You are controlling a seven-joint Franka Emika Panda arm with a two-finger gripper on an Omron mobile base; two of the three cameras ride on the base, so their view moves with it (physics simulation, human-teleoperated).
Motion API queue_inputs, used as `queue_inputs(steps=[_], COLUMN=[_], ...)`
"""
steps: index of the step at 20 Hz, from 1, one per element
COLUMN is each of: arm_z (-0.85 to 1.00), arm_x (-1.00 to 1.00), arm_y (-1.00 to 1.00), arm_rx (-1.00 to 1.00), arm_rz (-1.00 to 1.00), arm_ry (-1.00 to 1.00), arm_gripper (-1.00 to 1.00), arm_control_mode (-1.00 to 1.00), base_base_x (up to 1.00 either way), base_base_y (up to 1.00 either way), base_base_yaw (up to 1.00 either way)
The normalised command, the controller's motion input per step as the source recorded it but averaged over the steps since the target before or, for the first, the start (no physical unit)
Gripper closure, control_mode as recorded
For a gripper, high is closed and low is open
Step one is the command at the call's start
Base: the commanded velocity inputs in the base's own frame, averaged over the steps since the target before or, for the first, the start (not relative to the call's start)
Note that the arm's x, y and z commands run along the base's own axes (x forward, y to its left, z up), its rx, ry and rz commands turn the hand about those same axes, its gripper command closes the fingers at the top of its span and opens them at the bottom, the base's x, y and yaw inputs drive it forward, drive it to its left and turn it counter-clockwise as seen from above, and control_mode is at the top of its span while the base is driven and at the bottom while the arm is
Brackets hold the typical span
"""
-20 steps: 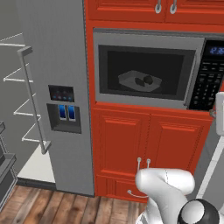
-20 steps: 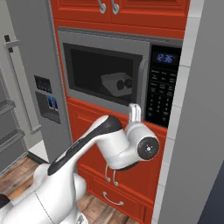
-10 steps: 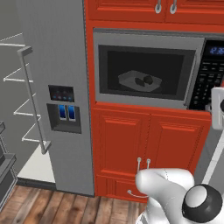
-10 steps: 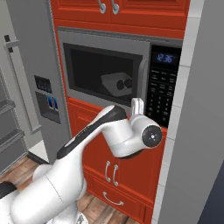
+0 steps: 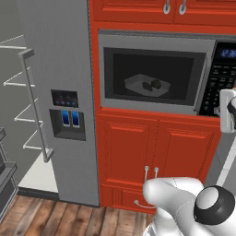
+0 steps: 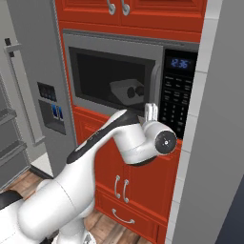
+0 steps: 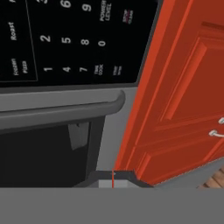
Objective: Place the tupperware containing the steak and mushroom meal in the microwave. Close the microwave door and press the start button to reheat the meal.
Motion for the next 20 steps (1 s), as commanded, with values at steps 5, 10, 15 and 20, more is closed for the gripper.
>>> queue_inputs(steps=[5, 10, 15, 20], arm_z=[-0.04, -0.08, -0.12, -0.10], arm_x=[0.06, 0.05, 0.20, 0.24], arm_y=[-0.18, -0.18, -0.01, -0.01], arm_rx=[0.00, 0.00, 0.00, 0.00], arm_rz=[-0.04, -0.04, -0.02, -0.01], arm_ry=[0.00, 0.00, 0.00, 0.00], arm_gripper=[1.00, 1.00, 1.00, 1.00], arm_control_mode=[-1.00, -1.00, -1.00, -1.00], base_base_x=[0.00, 0.00, 0.00, 0.00], base_base_y=[0.00, 0.00, 0.00, 0.00], base_base_yaw=[0.00, 0.00, 0.00, 0.00])
